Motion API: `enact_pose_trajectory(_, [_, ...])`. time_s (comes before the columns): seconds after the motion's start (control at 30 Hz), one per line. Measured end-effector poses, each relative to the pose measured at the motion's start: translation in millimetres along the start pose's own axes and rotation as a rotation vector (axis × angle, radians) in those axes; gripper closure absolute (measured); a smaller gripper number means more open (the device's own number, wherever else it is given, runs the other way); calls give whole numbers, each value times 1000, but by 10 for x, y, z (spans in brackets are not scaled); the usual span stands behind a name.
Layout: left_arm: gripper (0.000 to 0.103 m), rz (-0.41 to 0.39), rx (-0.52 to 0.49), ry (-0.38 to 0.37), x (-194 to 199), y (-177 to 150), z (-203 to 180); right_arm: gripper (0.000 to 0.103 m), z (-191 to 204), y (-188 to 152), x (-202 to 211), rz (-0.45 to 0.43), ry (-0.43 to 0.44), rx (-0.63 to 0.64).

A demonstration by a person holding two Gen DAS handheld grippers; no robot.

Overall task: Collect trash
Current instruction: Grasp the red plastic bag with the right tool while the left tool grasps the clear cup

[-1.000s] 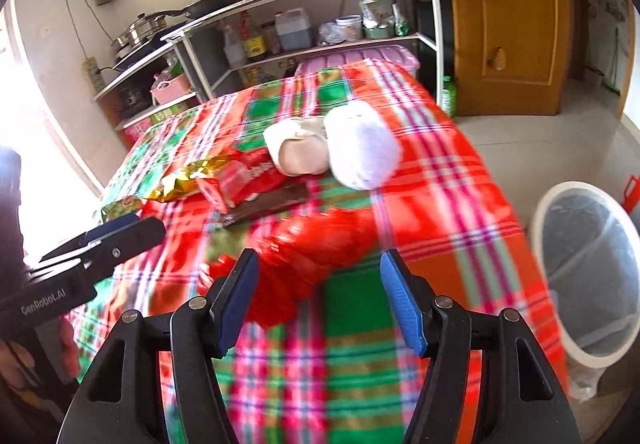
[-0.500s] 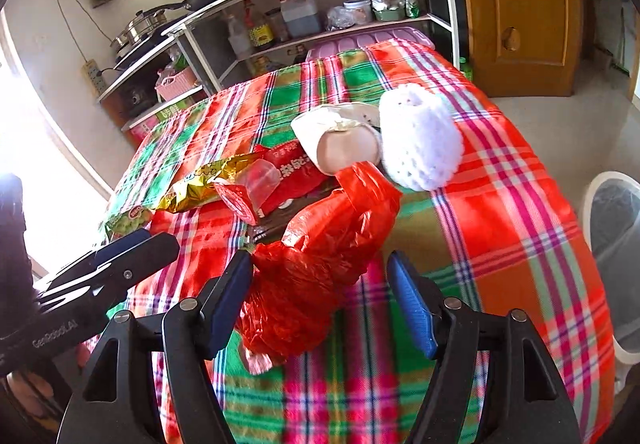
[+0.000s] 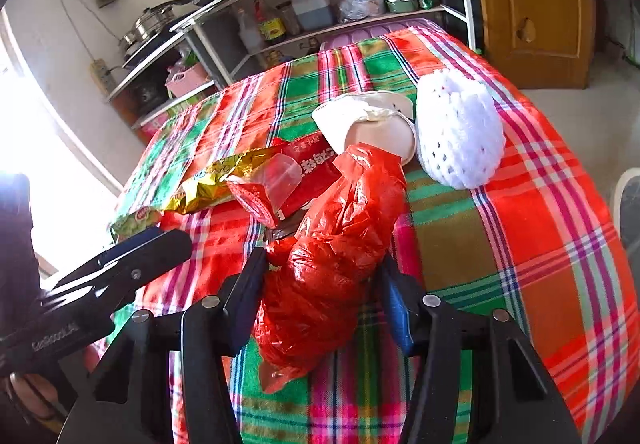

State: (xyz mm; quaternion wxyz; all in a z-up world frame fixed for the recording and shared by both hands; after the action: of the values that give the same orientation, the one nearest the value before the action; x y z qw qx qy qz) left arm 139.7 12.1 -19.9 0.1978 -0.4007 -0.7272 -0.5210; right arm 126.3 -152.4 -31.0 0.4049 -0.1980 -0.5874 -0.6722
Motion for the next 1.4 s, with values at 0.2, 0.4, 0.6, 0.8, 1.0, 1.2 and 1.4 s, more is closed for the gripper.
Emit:
enact_pose_trajectory(0.2, [37,17,-5,-13,-103,46,-34,52,-21,27,22,33,-15,60])
enact_pose_trajectory(0.4, [29,28,-32,-34,-211,112,-149,52,-52,69,21,75,-32,123])
enact_pose_trajectory(0.6, [28,54,-51,-35,-382,186,-237,52,-83,60,46,78,-50,139])
enact_pose_trajectory(0.8, [28,56,-66,-13,-539,205,-293,52,-118,51,40,77,-33,126])
enact_pose_trajectory(1.0, [28,65,-63,7,-649,212,-286,52,-146,50,45,75,-20,120])
enact_pose_trajectory(1.2, [31,59,-69,13,-687,219,-311,52,-164,49,50,75,-13,120])
enact_pose_trajectory(1.4, [52,64,-79,22,-716,206,-327,52,-157,47,49,74,-10,118])
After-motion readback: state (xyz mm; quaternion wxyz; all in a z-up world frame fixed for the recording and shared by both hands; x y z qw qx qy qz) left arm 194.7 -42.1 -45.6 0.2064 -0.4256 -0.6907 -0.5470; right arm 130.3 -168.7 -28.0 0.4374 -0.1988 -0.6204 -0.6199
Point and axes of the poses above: each gripper's, at about its wrist camera, not at the fingertips, and x roughly against the way its jaws point, z to its left, y to its top, the point moved 1 cm from there along -x, roughly the way its jaws point, and after that the axes turned 8 degrees about x, right-handed, at the moved point
